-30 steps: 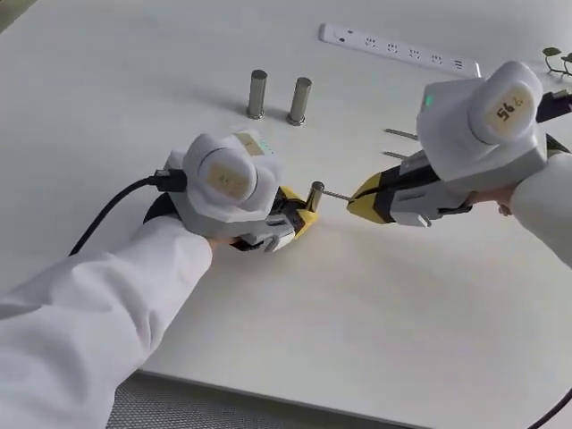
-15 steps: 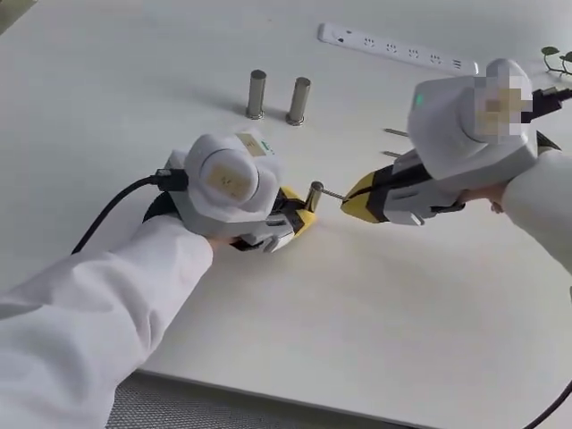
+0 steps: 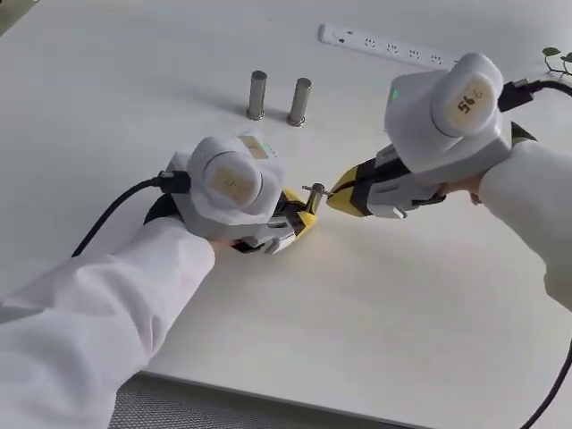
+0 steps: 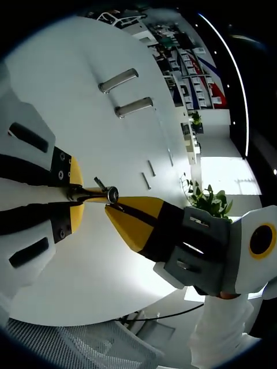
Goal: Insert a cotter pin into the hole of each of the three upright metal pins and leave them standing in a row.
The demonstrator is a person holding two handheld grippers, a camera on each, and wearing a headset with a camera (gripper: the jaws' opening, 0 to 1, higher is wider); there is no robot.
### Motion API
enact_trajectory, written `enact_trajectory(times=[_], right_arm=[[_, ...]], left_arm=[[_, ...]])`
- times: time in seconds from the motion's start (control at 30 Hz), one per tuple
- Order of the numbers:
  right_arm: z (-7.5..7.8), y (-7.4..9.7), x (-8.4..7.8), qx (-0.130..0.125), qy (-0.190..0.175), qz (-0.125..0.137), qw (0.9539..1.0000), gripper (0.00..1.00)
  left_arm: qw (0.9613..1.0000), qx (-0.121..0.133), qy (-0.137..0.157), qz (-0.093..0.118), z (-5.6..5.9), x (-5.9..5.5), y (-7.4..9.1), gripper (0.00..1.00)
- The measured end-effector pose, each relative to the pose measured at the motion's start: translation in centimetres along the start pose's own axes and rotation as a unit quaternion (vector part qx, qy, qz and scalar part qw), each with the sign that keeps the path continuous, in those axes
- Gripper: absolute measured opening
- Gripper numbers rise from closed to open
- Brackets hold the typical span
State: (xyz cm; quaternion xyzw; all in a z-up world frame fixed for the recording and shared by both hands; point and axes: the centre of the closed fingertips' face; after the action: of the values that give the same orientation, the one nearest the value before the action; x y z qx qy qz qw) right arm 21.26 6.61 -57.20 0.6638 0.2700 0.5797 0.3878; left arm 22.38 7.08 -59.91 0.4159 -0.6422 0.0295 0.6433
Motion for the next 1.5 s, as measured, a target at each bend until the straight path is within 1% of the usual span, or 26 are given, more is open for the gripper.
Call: enact_trajectory(times=[0.07, 0.13, 0.27, 0.47, 0.7, 0.77, 0.8, 0.87, 1.03, 1.13, 1.2, 1.23, 1.3, 1.37, 1.43, 1.5], right_arm=[[0.1, -0.1, 0.0, -0.001, 0.014, -0.005, 0.9999, 0.0], [0.1, -0.2, -0.1, 0.0, 0.017, -0.01, 0.9998, 0.0], [0.2, -0.3, 0.1, 0.002, 0.024, -0.013, 0.9996, 0.0], [0.1, -0.5, 0.3, 0.004, 0.044, -0.022, 0.9988, 0.0], [0.3, -0.6, 0.3, 0.005, 0.041, -0.023, 0.9989, 0.0], [0.1, -0.7, 0.5, 0.008, 0.043, -0.02, 0.9988, 0.0], [0.0, -0.7, 0.6, 0.01, 0.036, -0.016, 0.9992, 0.01], [-0.1, -0.7, 0.8, 0.013, 0.036, -0.011, 0.9992, 0.06], [-0.1, -0.8, 1.0, 0.011, 0.028, -0.002, 0.9995, 0.07], [0.0, -0.9, 1.1, 0.004, 0.021, 0.008, 0.9997, 0.13], [-0.1, -0.8, 1.2, 0.005, 0.016, 0.012, 0.9998, 0.14], [0.0, -0.7, 1.2, 0.005, 0.01, 0.016, 0.9998, 0.14], [-0.1, -0.5, 1.3, 0.005, 0.002, 0.023, 0.9997, 0.14], [0.2, -0.3, 1.4, 0.004, -0.004, 0.03, 0.9995, 0.16], [0.3, -0.2, 1.4, 0.004, -0.008, 0.035, 0.9994, 0.17], [0.2, 0.0, 1.5, 0.005, -0.009, 0.04, 0.9992, 0.17]], left_arm=[[1.0, 0.0, -0.001, 0.0, 0.0, 0.0, 0.0, 0.07], [1.0, 0.0, -0.002, -0.001, -0.1, -0.1, -0.1, 0.07], [1.0, 0.0, -0.003, -0.002, 0.0, -0.1, 0.0, 0.07], [1.0, 0.0, -0.005, -0.004, 0.1, 0.0, 0.0, 0.07], [1.0, 0.0, -0.004, -0.005, 0.1, -0.1, 0.1, 0.07], [1.0, 0.002, -0.001, -0.006, 0.0, -0.1, 0.1, 0.07], [1.0, 0.002, -0.002, -0.006, 0.0, -0.1, 0.1, 0.07], [1.0, 0.002, 0.001, -0.005, 0.1, -0.1, 0.1, 0.07], [1.0, 0.003, 0.005, -0.006, 0.1, -0.1, 0.1, 0.07], [1.0, 0.004, 0.003, -0.007, 0.1, -0.1, 0.2, 0.07], [0.9999, 0.005, 0.015, 0.001, 0.1, 0.3, 0.3, 0.07], [0.9997, 0.003, 0.02, 0.012, -0.1, 0.6, 0.4, 0.08], [0.9994, -0.006, 0.031, 0.014, -0.1, 0.9, 0.7, 0.13], [0.9993, -0.015, 0.031, 0.012, 0.0, 0.9, 1.1, 0.19], [0.9995, -0.018, 0.025, 0.008, -0.2, 1.0, 1.7, 0.25], [0.9992, -0.029, 0.023, 0.012, -0.2, 1.3, 2.4, 0.35]])
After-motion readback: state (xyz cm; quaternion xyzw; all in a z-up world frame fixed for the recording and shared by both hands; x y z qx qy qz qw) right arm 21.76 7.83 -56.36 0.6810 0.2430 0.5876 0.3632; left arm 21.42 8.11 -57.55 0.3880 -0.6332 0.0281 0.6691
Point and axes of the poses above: the centre of the closed fingertips' face, and the gripper's own axes: y roughly backward along the fingers, z roughly to its right, x roughly out of its top, and after that the axes turned 13 degrees about -y, right-handed
